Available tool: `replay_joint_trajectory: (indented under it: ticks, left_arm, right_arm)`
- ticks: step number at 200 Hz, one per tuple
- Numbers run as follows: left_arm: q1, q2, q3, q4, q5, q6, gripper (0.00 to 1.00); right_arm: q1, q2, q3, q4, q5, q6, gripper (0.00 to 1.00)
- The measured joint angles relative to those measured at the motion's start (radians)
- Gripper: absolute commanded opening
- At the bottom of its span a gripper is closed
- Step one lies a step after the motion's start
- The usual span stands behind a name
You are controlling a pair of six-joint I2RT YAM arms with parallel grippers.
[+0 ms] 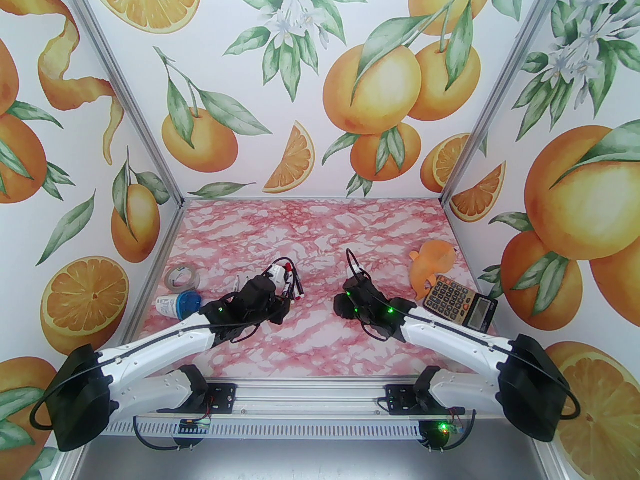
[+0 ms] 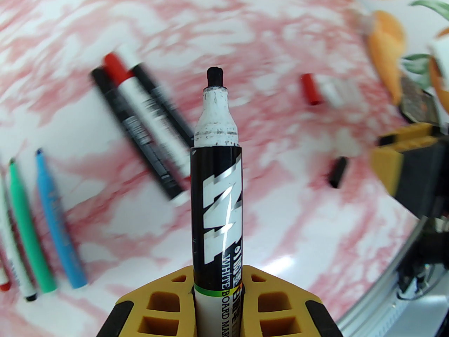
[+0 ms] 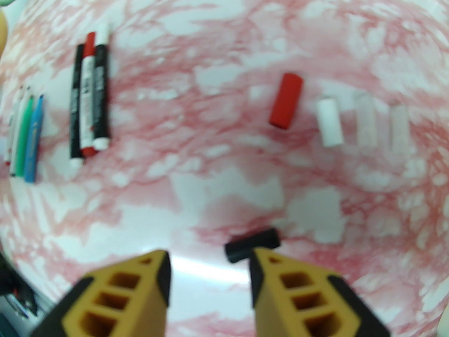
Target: Open the pen caps
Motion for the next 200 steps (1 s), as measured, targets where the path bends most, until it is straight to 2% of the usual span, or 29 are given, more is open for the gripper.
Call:
replay_joint_trajectory:
  ticks: [39,55,76,106,121,149,200]
  left_arm:
    - [0.001,0.105,0.023,-0.043,-0.105,-0.086,0.00]
    - [0.003,0.145,0.030,-0.049,-0.138,-0.118,0.00]
    - [0.003,0.207,0.054,-0.052,-0.177,-0.148,0.00]
    - [0.003,0.278,0.085,-0.050,-0.228,-0.176,0.00]
    - [0.004,0.303,0.096,-0.048,-0.254,-0.183,0.00]
    - [0.015,0.348,0.114,-0.045,-0.275,-0.186,0.00]
    - [0.046,0.407,0.132,-0.032,-0.275,-0.178,0.00]
  right_arm:
    - [0.000,-0.024,-0.032,0.030,-0.086,-0.026,0.57]
    - [0.000,-0.047,-0.048,0.043,-0.118,-0.041,0.66]
    - [0.000,-0.077,-0.074,0.085,-0.192,-0.061,0.85]
    - [0.000,-0.145,-0.130,0.163,-0.284,-0.061,0.96]
    - [0.005,-0.172,-0.137,0.180,-0.299,-0.058,1.00]
    - [0.025,-0.206,-0.137,0.213,-0.298,-0.059,1.00]
    - [0.081,-0.223,-0.144,0.239,-0.222,-0.045,1.00]
